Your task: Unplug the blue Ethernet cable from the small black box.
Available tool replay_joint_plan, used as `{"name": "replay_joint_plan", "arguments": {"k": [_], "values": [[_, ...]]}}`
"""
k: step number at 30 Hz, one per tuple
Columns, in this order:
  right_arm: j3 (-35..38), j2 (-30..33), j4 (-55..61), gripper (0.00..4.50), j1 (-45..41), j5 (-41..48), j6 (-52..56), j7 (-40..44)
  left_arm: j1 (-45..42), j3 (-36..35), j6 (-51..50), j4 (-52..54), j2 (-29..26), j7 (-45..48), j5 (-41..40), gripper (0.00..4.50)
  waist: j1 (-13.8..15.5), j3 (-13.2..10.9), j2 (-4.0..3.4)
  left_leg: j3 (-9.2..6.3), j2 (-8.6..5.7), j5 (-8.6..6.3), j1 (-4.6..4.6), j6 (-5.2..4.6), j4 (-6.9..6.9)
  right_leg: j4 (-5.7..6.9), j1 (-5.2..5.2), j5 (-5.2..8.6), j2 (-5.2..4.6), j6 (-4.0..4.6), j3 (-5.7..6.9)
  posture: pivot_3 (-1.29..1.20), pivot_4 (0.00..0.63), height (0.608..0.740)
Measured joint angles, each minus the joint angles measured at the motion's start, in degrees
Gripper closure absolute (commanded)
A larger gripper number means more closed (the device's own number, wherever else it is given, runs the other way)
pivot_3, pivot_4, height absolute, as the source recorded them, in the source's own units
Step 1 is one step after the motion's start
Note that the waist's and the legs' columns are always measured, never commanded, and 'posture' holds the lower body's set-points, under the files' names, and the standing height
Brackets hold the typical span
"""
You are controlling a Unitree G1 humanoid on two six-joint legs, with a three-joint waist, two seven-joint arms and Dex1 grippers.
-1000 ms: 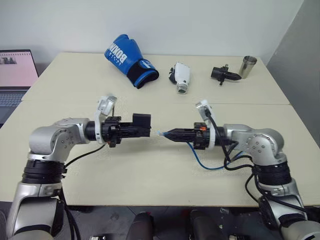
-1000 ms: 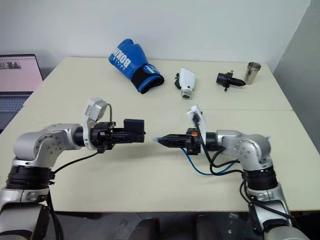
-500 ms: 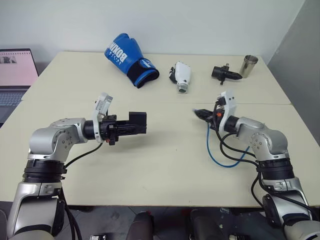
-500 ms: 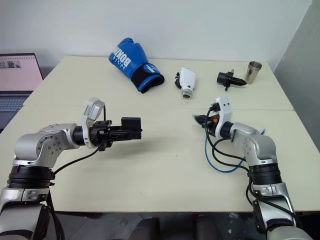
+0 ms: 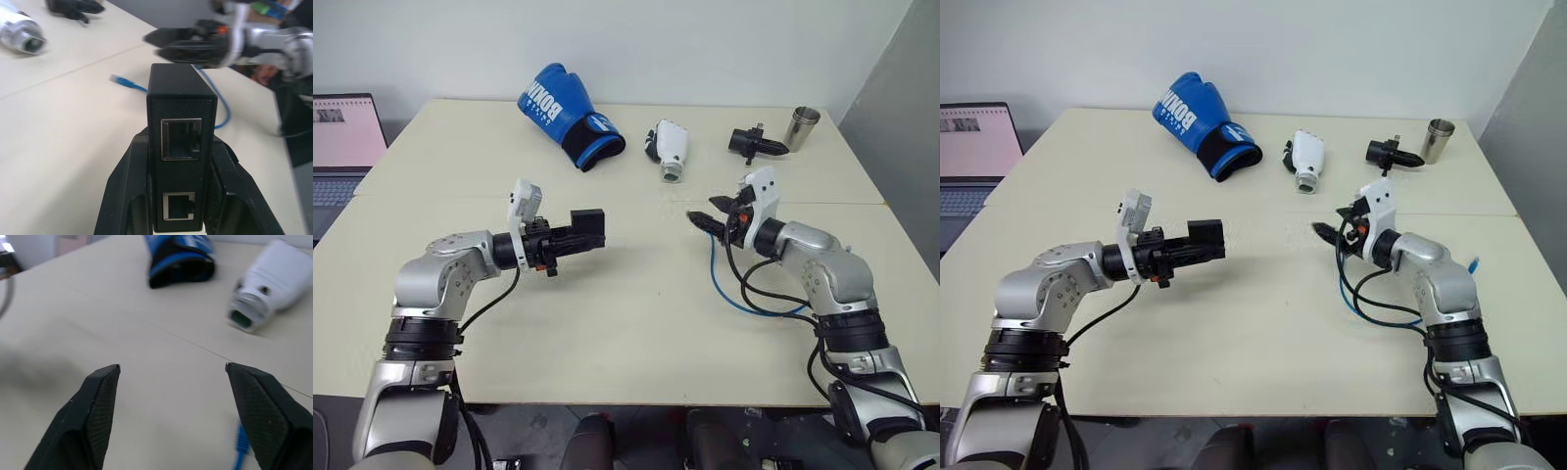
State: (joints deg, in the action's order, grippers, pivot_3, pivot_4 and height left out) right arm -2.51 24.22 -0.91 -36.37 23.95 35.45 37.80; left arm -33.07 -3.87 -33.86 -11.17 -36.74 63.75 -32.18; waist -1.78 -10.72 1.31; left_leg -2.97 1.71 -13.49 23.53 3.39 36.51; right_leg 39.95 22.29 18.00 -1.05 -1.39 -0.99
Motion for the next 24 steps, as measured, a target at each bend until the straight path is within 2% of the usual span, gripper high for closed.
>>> {"name": "replay_joint_plan", "arguments": {"k": [6, 12, 16, 17, 21, 24], "values": [[-6.6, 1.8, 12.8, 0.50, 2.4, 1.0, 1.4, 5.6, 1.8, -3.4, 19.5, -10.4, 9.5, -21.1, 11.3, 3.69, -0.2, 0.0, 0.00, -0.06, 0.01, -0.01, 0.04, -0.01, 0.31, 0.06, -0.05, -0.04, -0.01, -0.07, 0.01, 0.00, 0.150, 0.740], [-9.8, 2.4, 13.1, 0.50, 3.7, -1.5, 0.5, 7.2, 2.7, -6.4, 30.7, -20.2, 11.4, -30.1, 16.2, 3.69, 0.1, 0.0, 0.00, -0.13, -0.06, -0.01, 0.20, -0.01, 0.43, 0.05, -0.02, -0.06, -0.05, -0.10, 0.10, 0.00, 0.150, 0.740], [-10.2, 2.3, 13.1, 0.50, 3.6, -2.4, 0.2, 7.9, 2.9, -6.6, 32.0, -22.6, 12.0, -31.1, 17.3, 3.69, 0.1, 0.0, 0.00, -0.14, -0.08, 0.00, 0.22, -0.01, 0.44, 0.04, -0.03, -0.07, -0.07, -0.11, 0.12, 0.00, 0.150, 0.740], [-10.2, 2.3, 13.1, 0.50, 3.6, -2.5, 0.1, 8.2, 3.1, -6.6, 31.7, -22.6, 12.0, -31.1, 17.4, 3.34, 0.1, 0.0, 0.00, -0.14, -0.08, 0.00, 0.22, -0.01, 0.44, 0.05, -0.03, -0.07, -0.06, -0.11, 0.12, 0.00, 0.150, 0.740], [-10.2, 2.3, 13.1, 0.50, 3.6, -2.6, 0.1, 8.4, 3.5, -6.6, 29.7, -22.5, 11.8, -30.7, 17.5, 2.70, 0.1, 0.0, 0.00, -0.15, -0.07, 0.00, 0.20, -0.01, 0.44, 0.06, -0.04, -0.07, -0.05, -0.11, 0.12, 0.00, 0.150, 0.740], [-10.2, 2.3, 13.1, 0.50, 3.6, -2.7, 0.1, 8.4, 3.9, -6.7, 29.0, -22.2, 11.8, -30.6, 17.5, 1.95, 0.1, 0.0, 0.00, -0.15, -0.06, 0.00, 0.19, 0.00, 0.44, 0.08, -0.04, -0.07, -0.05, -0.11, 0.12, 0.00, 0.150, 0.740]]}}
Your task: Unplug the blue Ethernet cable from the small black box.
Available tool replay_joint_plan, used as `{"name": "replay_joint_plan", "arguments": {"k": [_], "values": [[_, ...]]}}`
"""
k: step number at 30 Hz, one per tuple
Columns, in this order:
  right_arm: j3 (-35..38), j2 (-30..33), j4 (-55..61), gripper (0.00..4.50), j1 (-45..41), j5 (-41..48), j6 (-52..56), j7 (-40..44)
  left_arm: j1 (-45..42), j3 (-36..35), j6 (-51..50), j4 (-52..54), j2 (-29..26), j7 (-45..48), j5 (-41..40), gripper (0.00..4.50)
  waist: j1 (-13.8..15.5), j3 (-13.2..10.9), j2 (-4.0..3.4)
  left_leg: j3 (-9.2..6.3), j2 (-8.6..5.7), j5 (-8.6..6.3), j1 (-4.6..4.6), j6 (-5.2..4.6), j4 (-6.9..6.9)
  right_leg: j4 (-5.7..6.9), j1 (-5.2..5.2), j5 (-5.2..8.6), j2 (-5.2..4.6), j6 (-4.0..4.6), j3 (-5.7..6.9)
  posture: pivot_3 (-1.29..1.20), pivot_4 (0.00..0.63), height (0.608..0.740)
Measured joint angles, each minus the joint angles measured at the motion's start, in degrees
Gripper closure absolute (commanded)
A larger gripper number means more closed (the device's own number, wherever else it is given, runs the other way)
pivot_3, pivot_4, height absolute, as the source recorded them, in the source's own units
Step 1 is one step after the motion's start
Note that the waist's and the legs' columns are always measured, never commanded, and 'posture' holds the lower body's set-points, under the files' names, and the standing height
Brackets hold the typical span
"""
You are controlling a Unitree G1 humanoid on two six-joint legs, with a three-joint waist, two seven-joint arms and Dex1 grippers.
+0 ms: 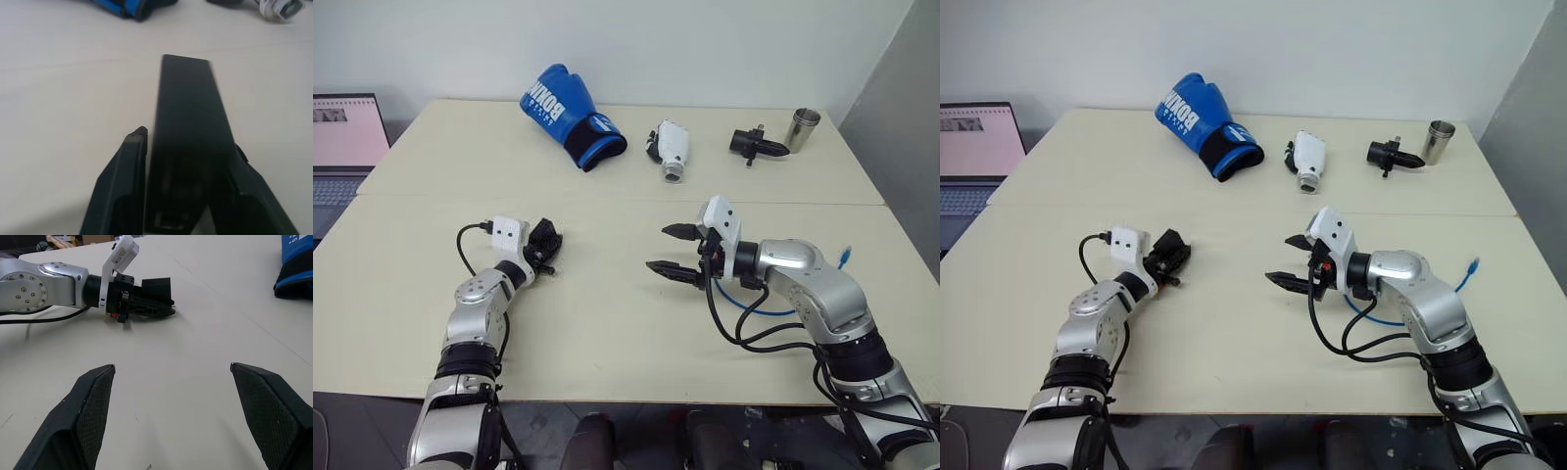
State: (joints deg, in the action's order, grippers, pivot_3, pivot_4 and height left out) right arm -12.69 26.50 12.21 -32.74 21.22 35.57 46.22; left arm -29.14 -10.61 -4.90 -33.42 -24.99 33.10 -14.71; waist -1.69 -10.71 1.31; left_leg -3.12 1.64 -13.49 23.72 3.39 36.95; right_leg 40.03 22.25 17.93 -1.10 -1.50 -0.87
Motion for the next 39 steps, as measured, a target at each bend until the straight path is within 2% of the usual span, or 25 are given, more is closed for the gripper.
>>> {"name": "replay_joint_plan", "arguments": {"k": [10, 20, 28, 39], "values": [[0.0, 0.0, 0.0, 0.50, 0.0, -0.5, -0.3, 0.2, 0.2, -0.5, -1.3, 0.9, 0.0, 0.0, -0.4, 0.05, -0.1, 0.0, 0.00, 0.00, 0.01, 0.00, 0.00, 0.00, 0.00, 0.01, 0.00, 0.00, 0.01, 0.00, 0.00, 0.00, 0.150, 0.740], [0.0, -0.5, 0.0, 0.50, 0.0, -1.0, -0.6, 0.8, 1.5, -1.3, -3.3, 3.5, 0.1, -0.1, -1.4, 0.05, -0.1, 0.0, 0.00, 0.00, 0.01, 0.00, 0.00, 0.00, 0.01, 0.01, 0.00, 0.00, 0.01, 0.00, 0.00, 0.00, 0.150, 0.740], [0.0, -0.7, -0.1, 0.50, 0.0, -2.0, -1.0, 1.1, 0.5, -5.2, -7.1, 4.0, 0.5, -2.6, -4.7, 0.05, -0.1, 0.0, 0.00, -0.01, 0.00, 0.00, 0.00, 0.00, 0.02, 0.01, 0.00, 0.00, 0.00, 0.00, 0.00, 0.00, 0.150, 0.740], [0.0, -0.9, -0.3, 0.50, -0.1, -2.1, -1.1, 1.2, 0.2, -4.3, -6.1, 4.0, 0.2, -0.9, -3.9, 0.05, -0.1, 0.0, 0.00, -0.01, 0.01, 0.00, 0.00, 0.01, 0.02, 0.02, 0.00, 0.00, 0.00, 0.00, 0.00, 0.00, 0.150, 0.740]]}}
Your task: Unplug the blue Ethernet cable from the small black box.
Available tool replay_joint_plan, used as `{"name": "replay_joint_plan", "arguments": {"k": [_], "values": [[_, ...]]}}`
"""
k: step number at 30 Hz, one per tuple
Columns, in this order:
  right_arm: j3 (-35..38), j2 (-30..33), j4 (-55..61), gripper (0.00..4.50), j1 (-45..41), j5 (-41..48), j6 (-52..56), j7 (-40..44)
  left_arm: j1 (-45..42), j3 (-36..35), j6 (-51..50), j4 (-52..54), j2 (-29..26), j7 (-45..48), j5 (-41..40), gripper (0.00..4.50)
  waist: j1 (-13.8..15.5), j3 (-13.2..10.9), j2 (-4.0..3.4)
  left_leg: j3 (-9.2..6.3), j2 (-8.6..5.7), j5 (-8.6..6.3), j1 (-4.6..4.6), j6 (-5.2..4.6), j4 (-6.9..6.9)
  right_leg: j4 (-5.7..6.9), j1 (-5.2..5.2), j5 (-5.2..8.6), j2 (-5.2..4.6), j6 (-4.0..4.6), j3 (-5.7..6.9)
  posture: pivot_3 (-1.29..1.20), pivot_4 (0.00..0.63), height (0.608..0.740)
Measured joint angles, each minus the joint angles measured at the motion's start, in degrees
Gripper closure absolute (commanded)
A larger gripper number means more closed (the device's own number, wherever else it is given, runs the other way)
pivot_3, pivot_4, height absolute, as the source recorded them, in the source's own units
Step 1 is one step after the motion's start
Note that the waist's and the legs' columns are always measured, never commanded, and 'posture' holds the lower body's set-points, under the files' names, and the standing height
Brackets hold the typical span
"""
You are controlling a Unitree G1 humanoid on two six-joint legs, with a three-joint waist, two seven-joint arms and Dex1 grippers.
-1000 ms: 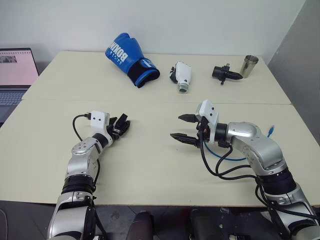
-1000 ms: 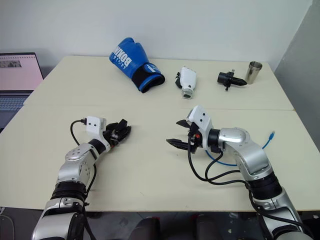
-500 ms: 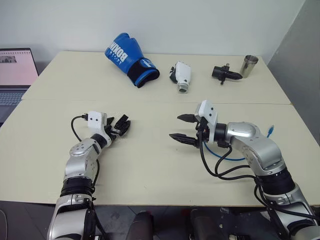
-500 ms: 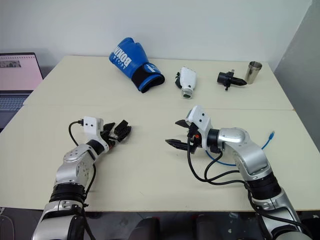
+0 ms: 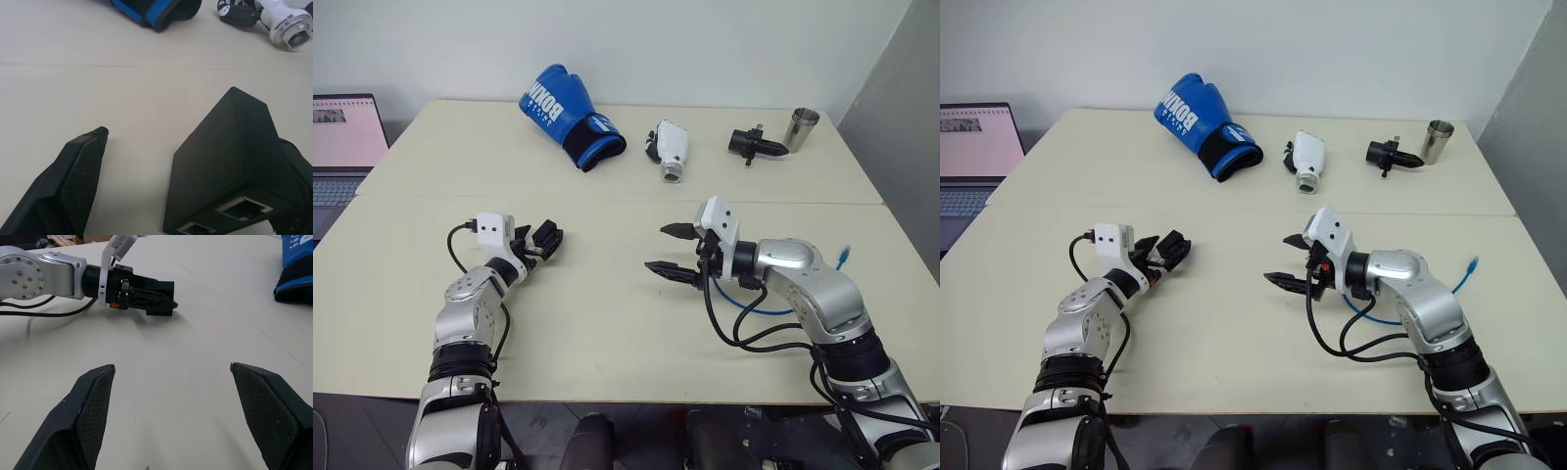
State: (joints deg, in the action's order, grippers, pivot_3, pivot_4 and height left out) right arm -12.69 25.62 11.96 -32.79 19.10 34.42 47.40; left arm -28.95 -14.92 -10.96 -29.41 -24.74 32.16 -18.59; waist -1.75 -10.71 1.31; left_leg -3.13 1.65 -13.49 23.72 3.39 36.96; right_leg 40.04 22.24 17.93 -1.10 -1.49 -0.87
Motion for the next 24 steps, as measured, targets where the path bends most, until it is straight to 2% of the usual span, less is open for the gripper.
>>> {"name": "replay_joint_plan", "arguments": {"k": [8, 14, 21, 24], "values": [[0.0, 0.0, 0.0, 0.50, 0.0, 0.0, 0.0, 0.0, 0.4, 0.7, 0.0, 0.9, -1.1, 1.3, 0.7, 0.05, 0.0, 0.0, 0.00, 0.00, 0.00, 0.00, 0.00, 0.00, 0.00, 0.01, 0.00, 0.00, 0.00, 0.00, -0.01, 0.00, 0.150, 0.740], [0.6, 2.9, 2.9, 0.50, 0.7, 1.4, 2.7, 1.1, 8.0, 1.7, -1.8, 15.7, -9.7, 5.5, 1.9, 0.05, -0.1, 0.0, 0.00, 0.00, 0.05, 0.00, 0.00, 0.00, -0.03, -0.01, 0.03, 0.00, 0.00, 0.01, -0.04, 0.00, 0.150, 0.740], [3.5, 7.6, 7.0, 0.50, 3.2, 4.6, 4.9, 2.7, 14.5, 1.7, -8.5, 25.5, -16.4, 10.8, 0.6, 0.05, 0.1, 0.0, 0.01, -0.02, 0.03, 0.00, -0.01, 0.00, -0.01, -0.01, -0.03, 0.00, -0.02, 0.00, 0.00, 0.00, 0.150, 0.740], [6.3, 10.4, 7.8, 0.50, 4.7, 5.3, 4.0, 4.1, 15.4, 0.8, -12.2, 28.7, -19.0, 14.0, -2.3, 0.05, 0.1, 0.0, 0.01, -0.04, 0.04, 0.00, -0.01, 0.00, -0.01, -0.01, -0.03, 0.00, 0.00, 0.00, 0.01, 0.00, 0.150, 0.740]]}}
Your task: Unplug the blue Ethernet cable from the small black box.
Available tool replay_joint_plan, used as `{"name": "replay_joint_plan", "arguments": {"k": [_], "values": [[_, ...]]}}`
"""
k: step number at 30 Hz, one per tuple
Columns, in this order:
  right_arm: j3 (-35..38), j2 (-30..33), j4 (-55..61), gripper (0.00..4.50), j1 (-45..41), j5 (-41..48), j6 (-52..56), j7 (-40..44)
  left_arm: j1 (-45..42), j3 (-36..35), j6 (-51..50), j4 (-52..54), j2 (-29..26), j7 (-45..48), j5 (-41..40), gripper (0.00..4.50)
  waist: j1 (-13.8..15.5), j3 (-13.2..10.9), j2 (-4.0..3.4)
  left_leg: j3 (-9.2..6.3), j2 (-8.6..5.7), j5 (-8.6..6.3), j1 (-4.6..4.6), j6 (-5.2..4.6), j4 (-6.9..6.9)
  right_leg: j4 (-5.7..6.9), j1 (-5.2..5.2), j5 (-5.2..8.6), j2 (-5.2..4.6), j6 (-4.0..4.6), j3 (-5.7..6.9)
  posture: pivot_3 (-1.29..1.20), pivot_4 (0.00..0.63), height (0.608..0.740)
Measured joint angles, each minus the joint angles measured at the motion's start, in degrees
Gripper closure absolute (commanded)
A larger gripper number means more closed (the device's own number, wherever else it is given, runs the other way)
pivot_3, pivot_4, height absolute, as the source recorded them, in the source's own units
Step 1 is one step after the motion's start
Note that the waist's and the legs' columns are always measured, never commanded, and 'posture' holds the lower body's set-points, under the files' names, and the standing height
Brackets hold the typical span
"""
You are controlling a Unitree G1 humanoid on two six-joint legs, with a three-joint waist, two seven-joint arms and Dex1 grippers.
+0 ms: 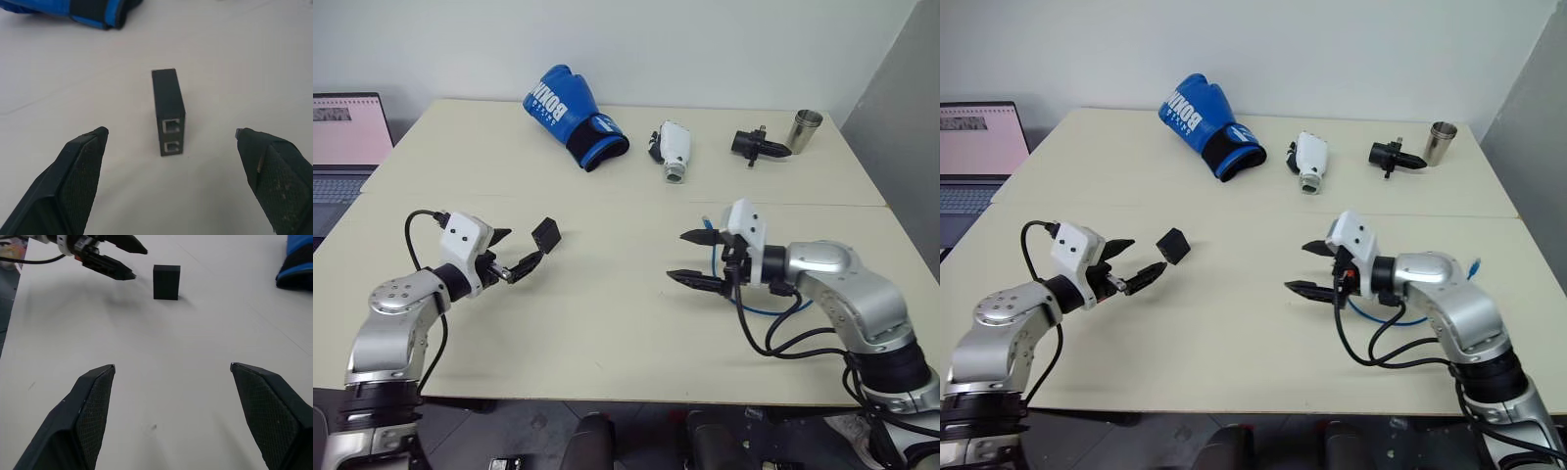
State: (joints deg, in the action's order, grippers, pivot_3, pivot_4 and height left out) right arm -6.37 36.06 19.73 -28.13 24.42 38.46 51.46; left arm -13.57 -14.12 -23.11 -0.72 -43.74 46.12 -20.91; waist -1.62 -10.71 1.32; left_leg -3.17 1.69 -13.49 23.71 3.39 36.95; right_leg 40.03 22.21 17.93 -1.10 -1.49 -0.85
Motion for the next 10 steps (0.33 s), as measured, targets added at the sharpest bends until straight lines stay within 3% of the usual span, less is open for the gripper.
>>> {"name": "replay_joint_plan", "arguments": {"k": [3, 10], "values": [[3.0, 2.0, 0.1, 0.50, 1.5, 1.5, -2.5, 2.4, 1.6, -0.5, -3.7, 3.4, -5.0, 3.3, -1.2, 0.05, -0.2, 0.0, -0.01, 0.05, 0.00, 0.00, -0.03, 0.00, -0.04, -0.01, 0.00, 0.00, 0.03, 0.00, -0.06, 0.00, 0.150, 0.740], [8.4, 8.4, -2.0, 0.50, 3.6, 4.5, -4.4, 9.2, 1.2, -0.8, -6.7, 4.7, -10.0, 10.4, -4.6, 0.05, -0.2, 0.0, -0.03, 0.07, 0.02, 0.00, -0.07, -0.01, -0.03, 0.00, -0.01, 0.00, 0.04, 0.00, -0.05, 0.00, 0.150, 0.740]]}}
